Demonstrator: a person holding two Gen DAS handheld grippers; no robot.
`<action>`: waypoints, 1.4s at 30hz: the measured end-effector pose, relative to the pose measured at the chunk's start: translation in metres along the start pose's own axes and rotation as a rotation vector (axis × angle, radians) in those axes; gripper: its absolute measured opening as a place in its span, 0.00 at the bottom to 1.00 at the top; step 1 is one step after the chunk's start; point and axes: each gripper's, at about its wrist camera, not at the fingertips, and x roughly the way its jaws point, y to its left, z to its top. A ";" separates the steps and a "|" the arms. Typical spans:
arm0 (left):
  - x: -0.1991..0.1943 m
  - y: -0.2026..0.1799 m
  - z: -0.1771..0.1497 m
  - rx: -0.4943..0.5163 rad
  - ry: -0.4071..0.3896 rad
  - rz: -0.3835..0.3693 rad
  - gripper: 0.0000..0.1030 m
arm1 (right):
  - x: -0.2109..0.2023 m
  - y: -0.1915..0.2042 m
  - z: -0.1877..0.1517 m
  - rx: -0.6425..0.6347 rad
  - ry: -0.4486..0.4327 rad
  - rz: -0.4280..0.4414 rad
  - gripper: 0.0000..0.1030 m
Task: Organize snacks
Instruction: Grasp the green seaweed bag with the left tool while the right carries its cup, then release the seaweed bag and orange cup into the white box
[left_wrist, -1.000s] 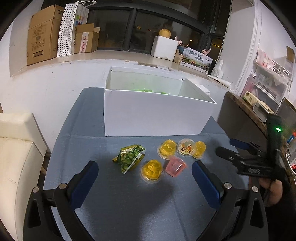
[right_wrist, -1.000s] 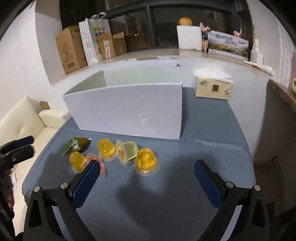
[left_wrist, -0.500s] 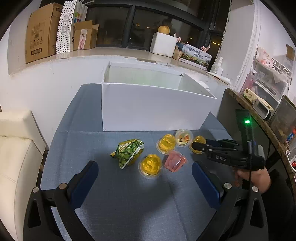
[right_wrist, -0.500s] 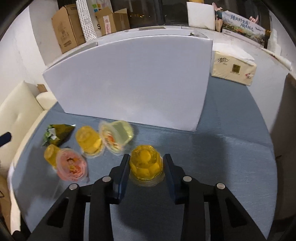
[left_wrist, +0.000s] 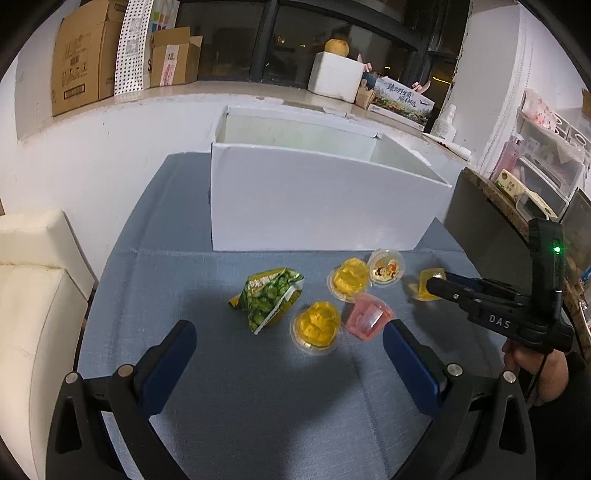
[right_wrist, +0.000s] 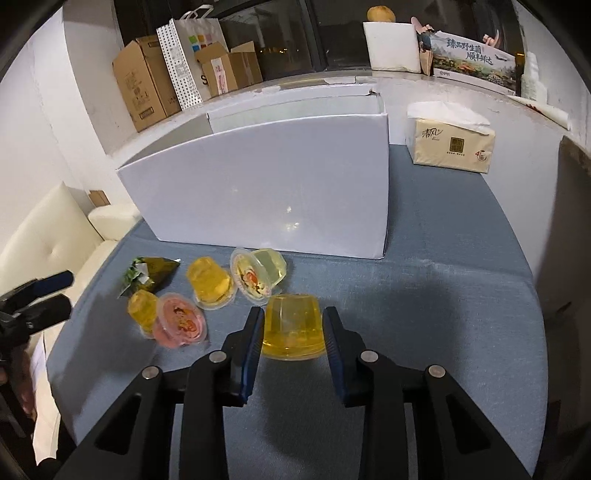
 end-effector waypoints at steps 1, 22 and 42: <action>0.001 0.001 -0.001 -0.003 0.003 0.001 1.00 | 0.000 0.000 0.000 0.001 0.001 0.003 0.34; 0.086 0.013 0.033 -0.046 0.097 0.039 0.75 | -0.048 0.023 0.007 -0.021 -0.094 0.056 0.34; -0.005 -0.015 0.113 0.068 -0.186 -0.042 0.48 | -0.080 0.020 0.068 -0.031 -0.221 0.061 0.34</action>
